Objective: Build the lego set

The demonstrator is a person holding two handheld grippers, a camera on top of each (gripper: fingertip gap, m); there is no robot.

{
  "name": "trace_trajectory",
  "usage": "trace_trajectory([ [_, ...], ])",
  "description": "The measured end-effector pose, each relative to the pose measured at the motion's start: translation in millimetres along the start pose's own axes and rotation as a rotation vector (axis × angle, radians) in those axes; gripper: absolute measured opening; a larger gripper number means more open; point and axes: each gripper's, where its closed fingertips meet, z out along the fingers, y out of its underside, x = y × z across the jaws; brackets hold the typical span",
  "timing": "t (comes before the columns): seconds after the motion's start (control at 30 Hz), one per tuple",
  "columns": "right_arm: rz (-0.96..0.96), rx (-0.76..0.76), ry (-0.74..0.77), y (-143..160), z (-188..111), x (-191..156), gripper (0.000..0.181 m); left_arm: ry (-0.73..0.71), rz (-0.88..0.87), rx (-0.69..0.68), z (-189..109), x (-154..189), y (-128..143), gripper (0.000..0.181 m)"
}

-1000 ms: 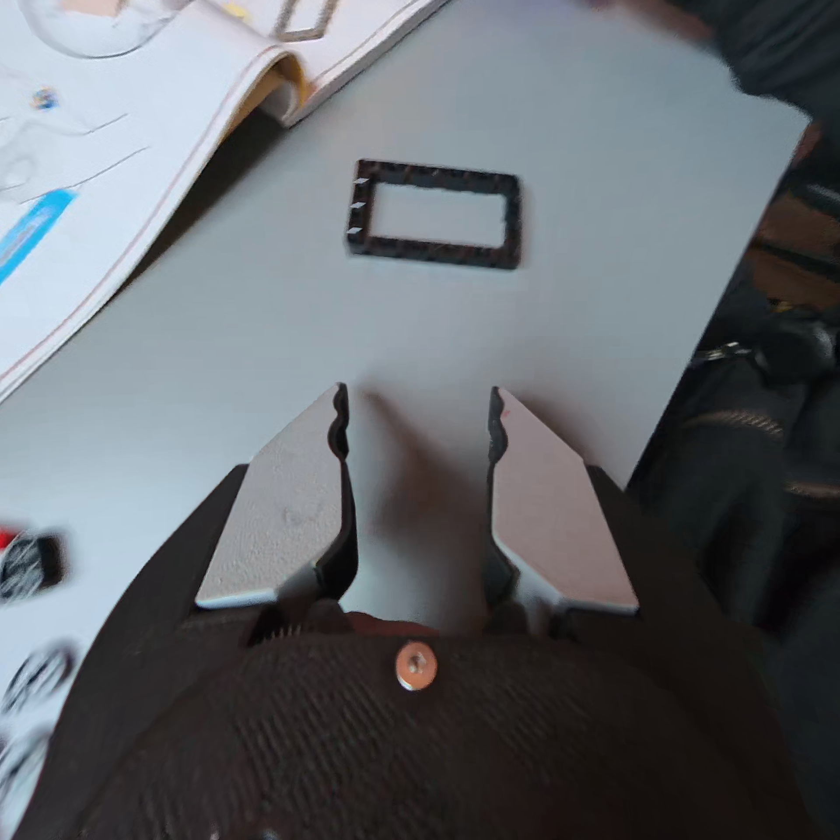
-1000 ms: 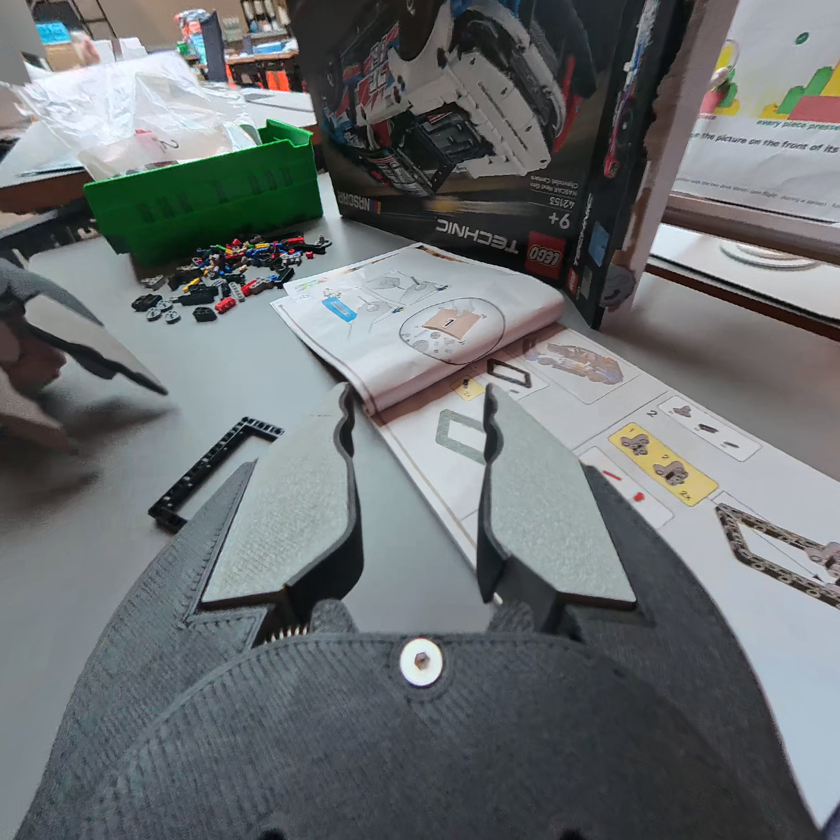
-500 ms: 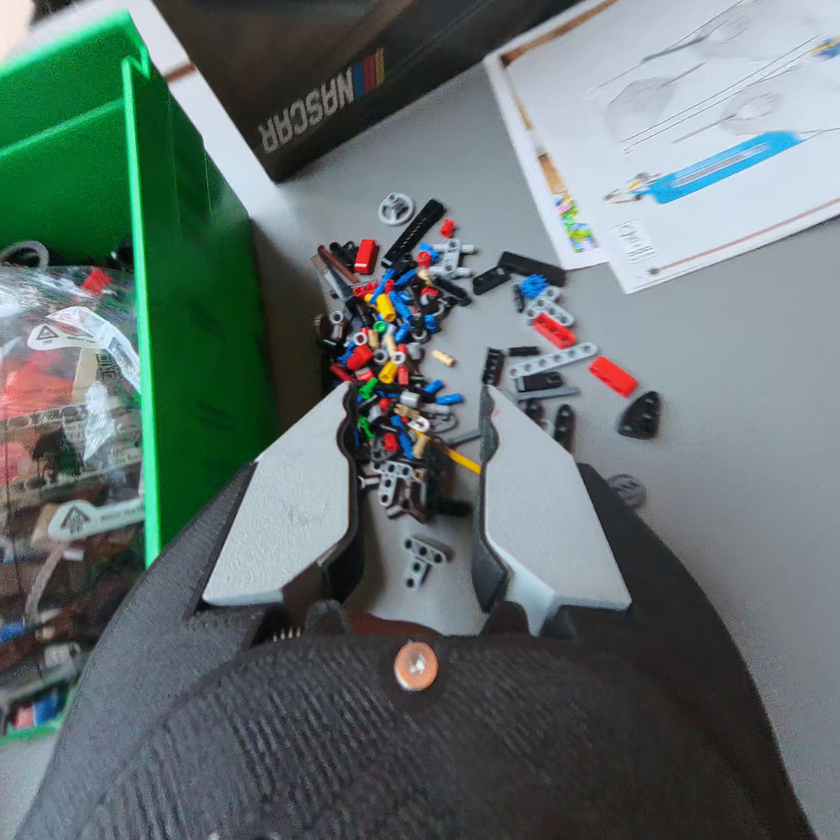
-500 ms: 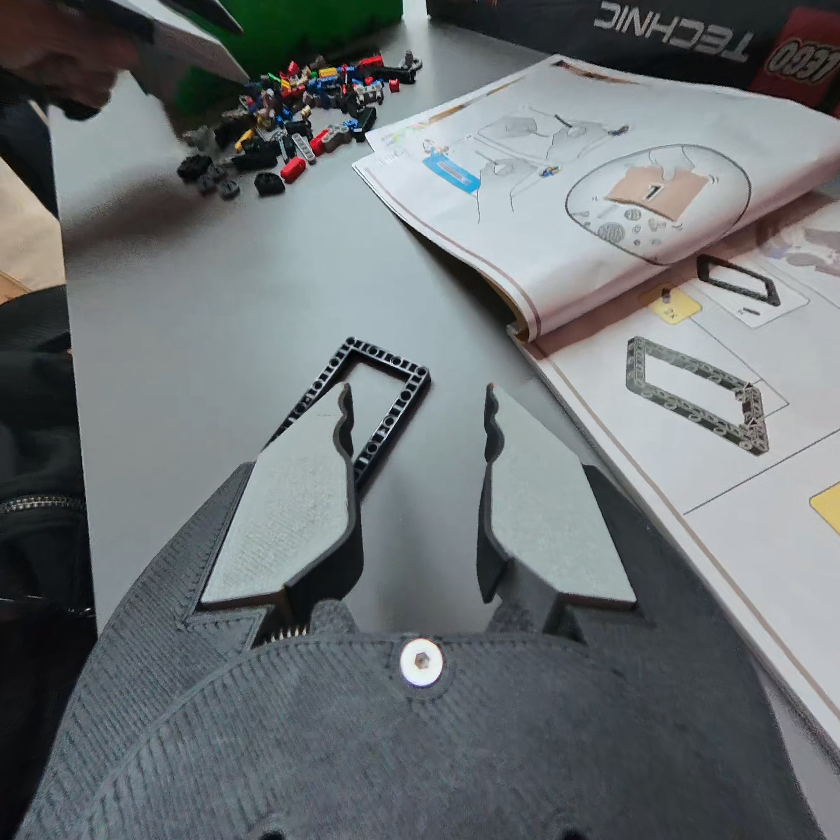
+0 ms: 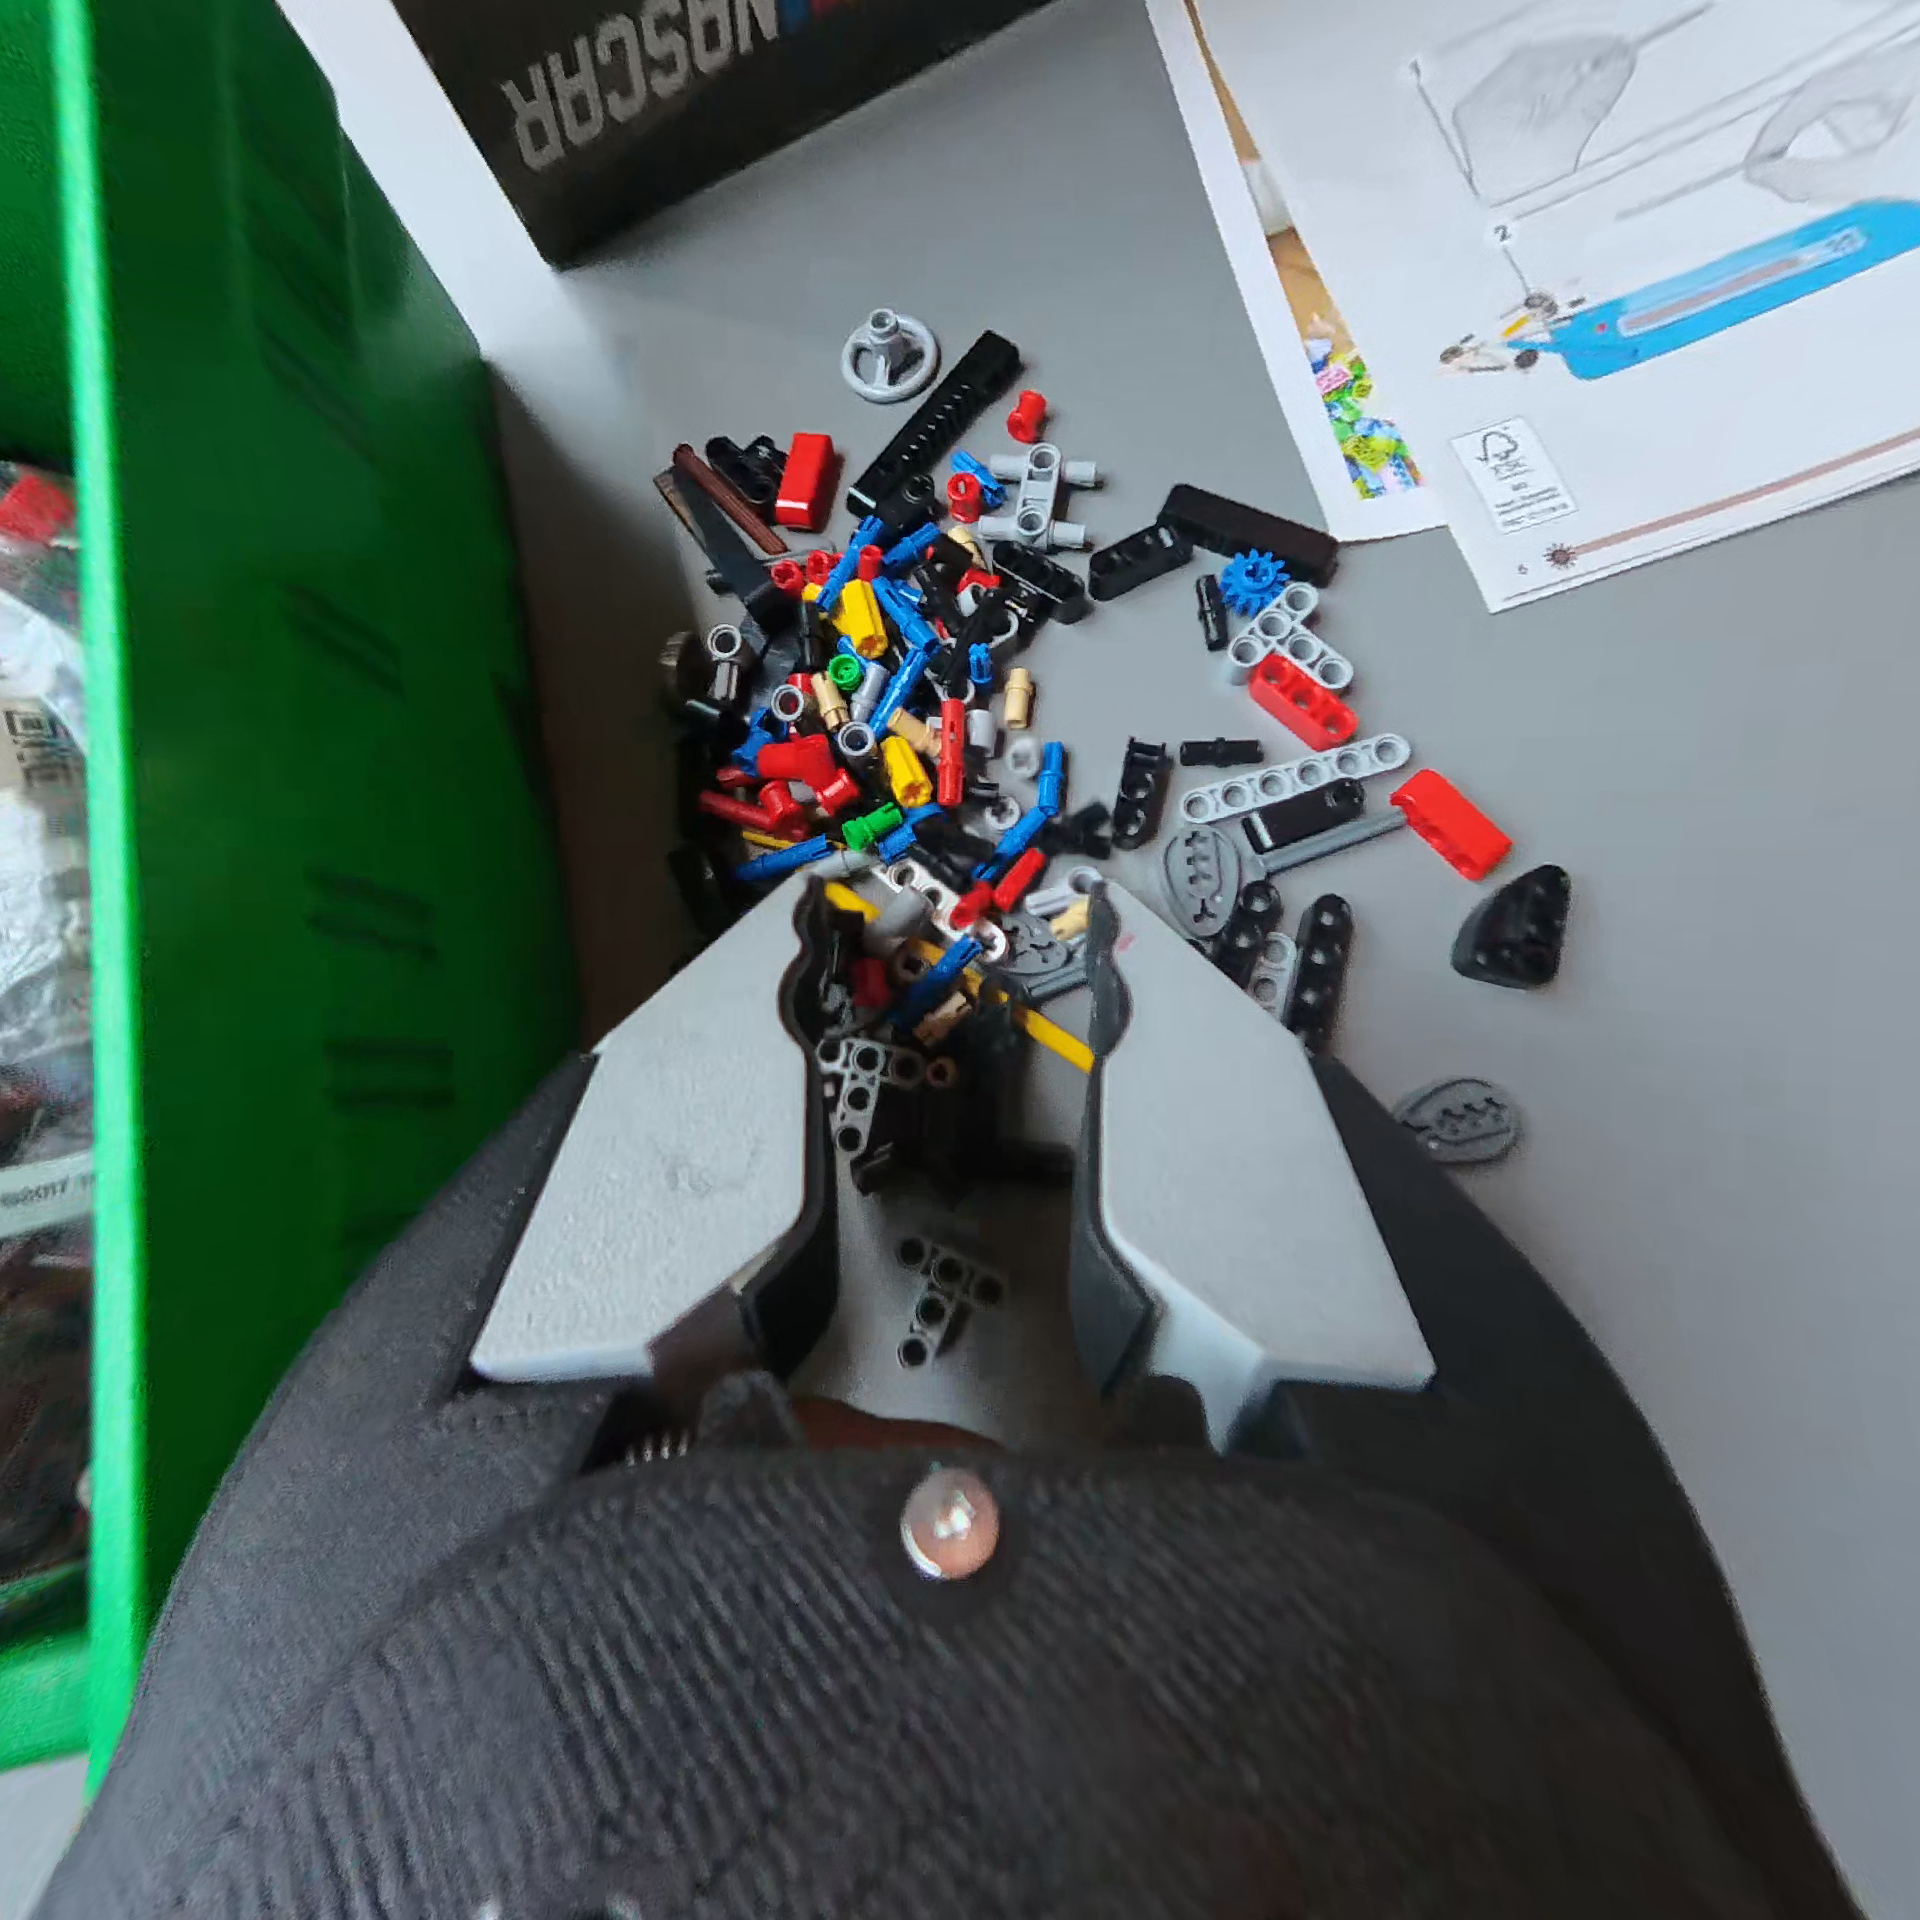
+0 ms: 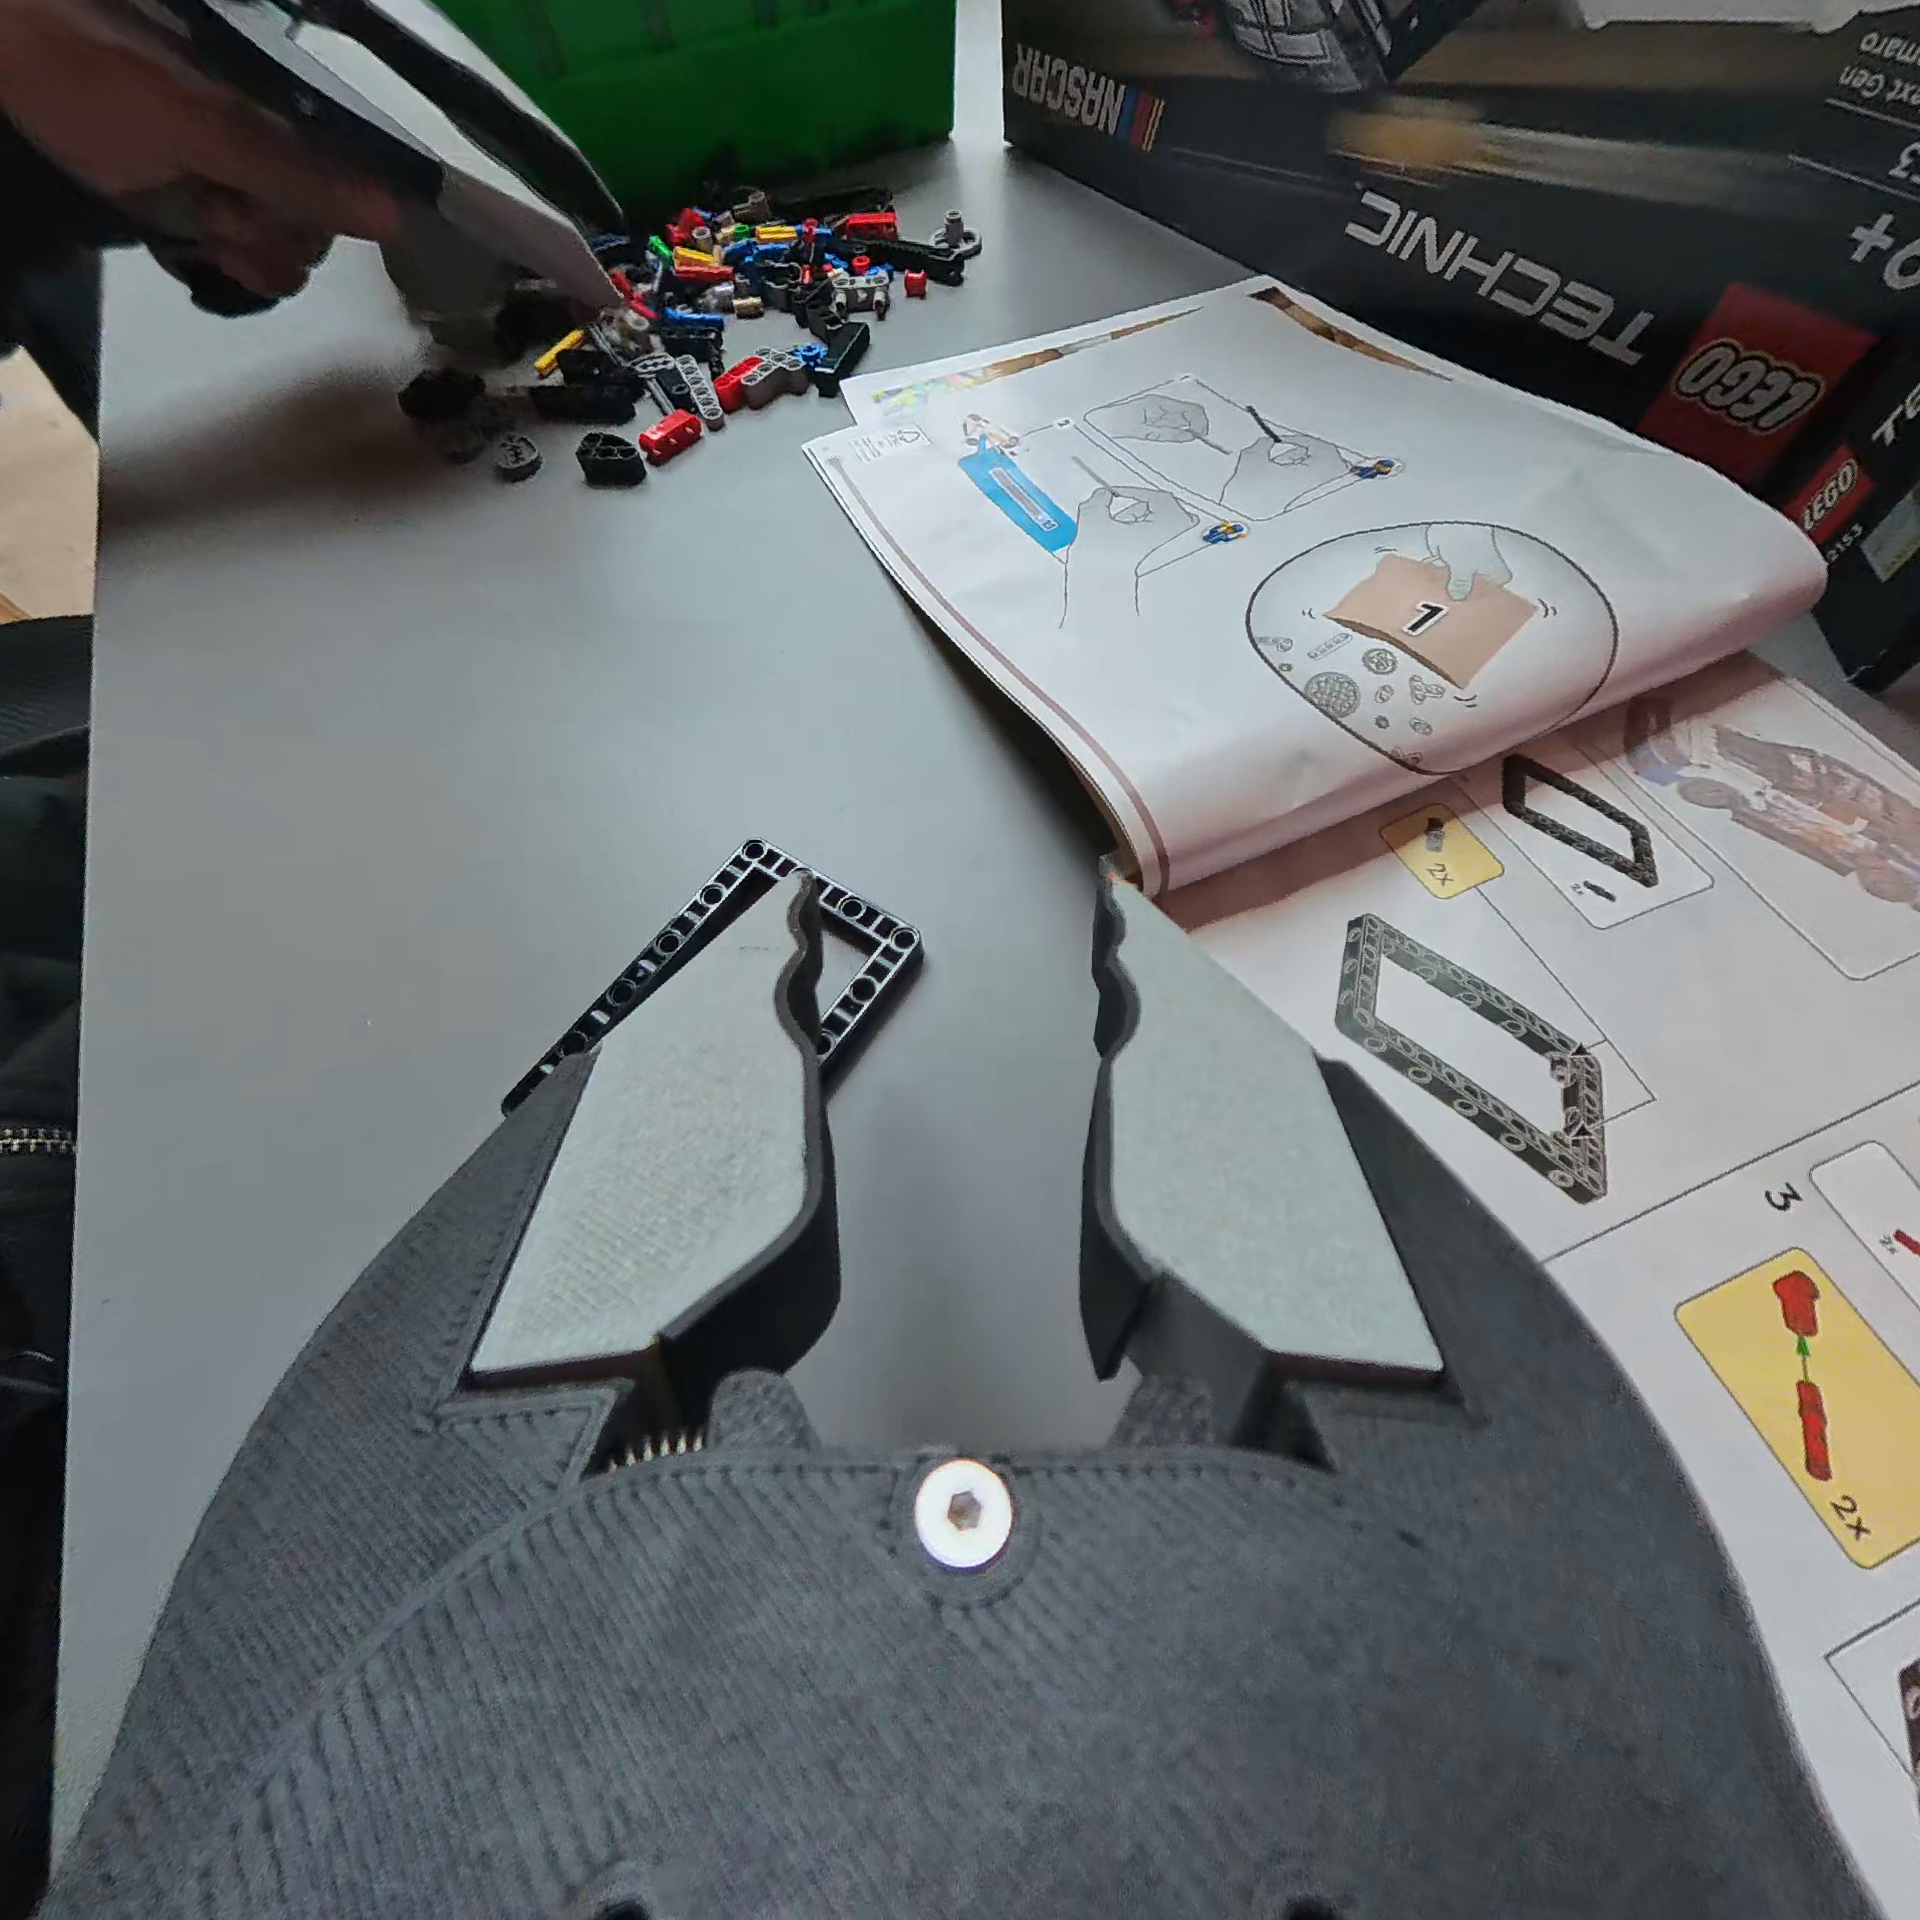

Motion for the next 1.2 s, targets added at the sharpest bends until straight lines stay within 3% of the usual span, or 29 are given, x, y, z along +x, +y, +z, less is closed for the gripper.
trace_trajectory([
  [0.2, 0.017, 0.011, -0.011, 0, 1, 1, 0.048, 0.059, 0.010, -0.045, 14, 16, 6, 0.028],
  [0.4, 0.021, 0.028, 0.005, 2, -4, 4, 0.046, 0.019, 0.031, -0.006, 1, 9, 1, 0.030],
  [0.57, 0.027, 0.027, -0.006, 4, -3, 4, 0.045, -0.004, 0.174, 0.002, 4, 9, -8, 0.014],
  [0.7, 0.027, 0.027, -0.008, 6, -3, 3, 0.045, 0.069, 0.217, -0.060, 11, 13, -7, 0.025],
  [0.87, 0.030, 0.037, -0.016, 4, -4, 1, 0.044, 0.084, 0.235, -0.089, 21, 13, -12, 0.025],
  [1.07, 0.032, 0.049, -0.019, 2, -6, 1, 0.044, 0.076, 0.201, -0.106, 30, 20, -11, 0.022],
  [1.2, 0.030, 0.052, -0.021, 2, -7, 0, 0.043, 0.099, 0.174, -0.095, 31, 24, -10, 0.006],
])
